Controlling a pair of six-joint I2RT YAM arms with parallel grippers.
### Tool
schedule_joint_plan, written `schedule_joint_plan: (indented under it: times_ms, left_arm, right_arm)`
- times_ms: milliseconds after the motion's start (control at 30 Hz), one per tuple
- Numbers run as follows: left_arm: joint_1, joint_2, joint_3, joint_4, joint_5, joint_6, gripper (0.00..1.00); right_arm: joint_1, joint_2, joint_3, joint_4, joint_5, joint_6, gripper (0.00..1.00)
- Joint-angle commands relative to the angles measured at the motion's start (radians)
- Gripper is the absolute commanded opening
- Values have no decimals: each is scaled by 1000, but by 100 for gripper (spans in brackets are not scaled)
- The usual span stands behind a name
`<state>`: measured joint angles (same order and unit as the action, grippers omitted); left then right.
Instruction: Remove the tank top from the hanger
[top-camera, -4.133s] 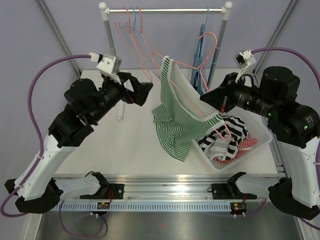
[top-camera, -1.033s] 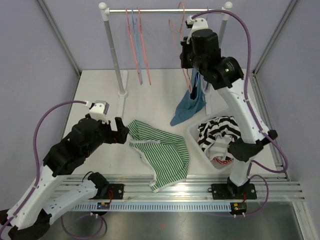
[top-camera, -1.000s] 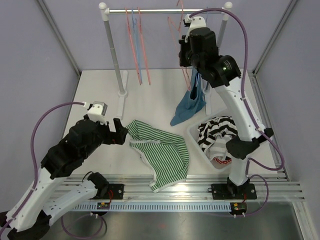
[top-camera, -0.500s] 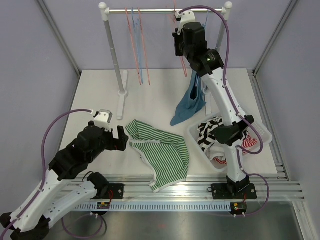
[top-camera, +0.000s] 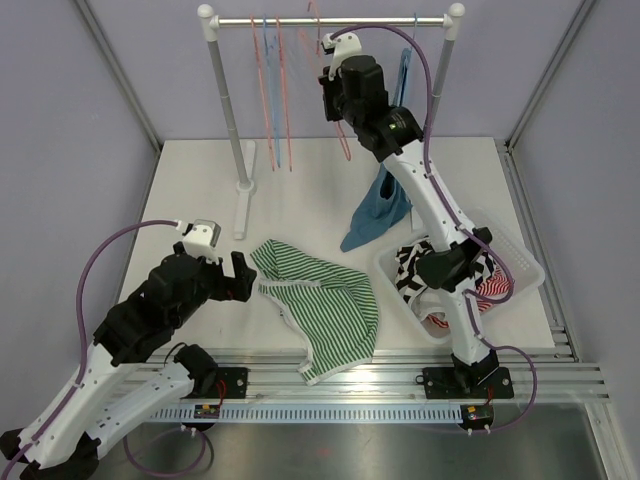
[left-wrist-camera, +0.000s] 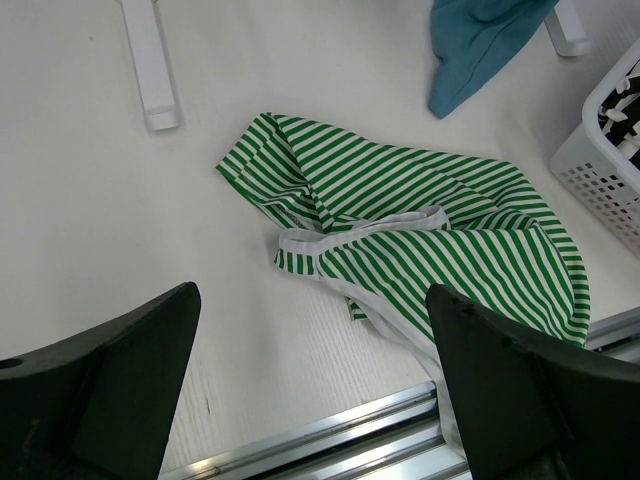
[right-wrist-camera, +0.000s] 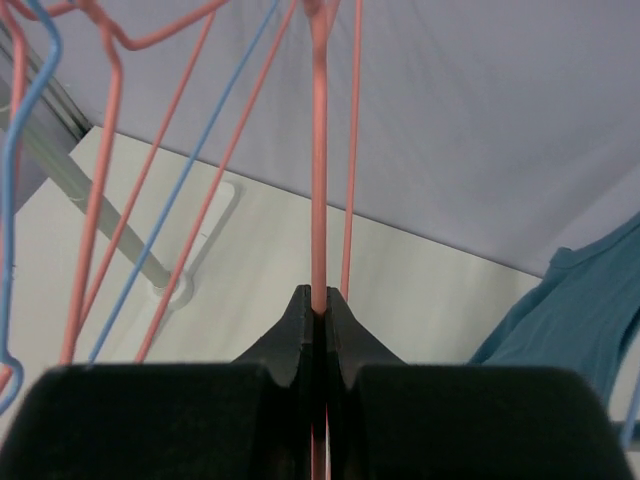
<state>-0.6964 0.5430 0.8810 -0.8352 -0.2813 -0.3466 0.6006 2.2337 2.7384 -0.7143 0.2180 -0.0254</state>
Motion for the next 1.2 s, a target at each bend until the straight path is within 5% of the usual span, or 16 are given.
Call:
schedule_joint_plan:
  times_ms: [0, 400, 533, 733, 767, 967, 1067, 1167]
  left_arm:
    - [-3, -5, 7, 47, -6, 8, 99]
    - [-3, 12, 10, 50, -4, 1, 99]
    - [-3, 26, 22, 50, 2, -29, 99]
    - [-12, 101, 9, 88, 14, -124, 99]
    - [-24, 107, 3, 112, 14, -149, 99]
    - [-132, 176, -60, 237, -38, -216, 99]
    - [-182, 221, -79, 263, -84, -256, 99]
    - [-222, 210, -105, 278, -148, -290, 99]
  right_arm:
    - [44, 36, 27, 93, -2, 15, 0]
    - [80, 87, 43, 139, 3, 55, 0]
    - [82, 54, 24, 127, 11, 56, 28]
    - [82, -130, -81, 98, 31, 39, 51]
    - [80, -188, -97, 92, 26, 41, 64]
    - [82, -403, -196, -22, -119, 73, 99]
    - [82, -509, -276, -131, -215, 105, 99]
    - [84, -653, -582, -175, -319, 143, 100]
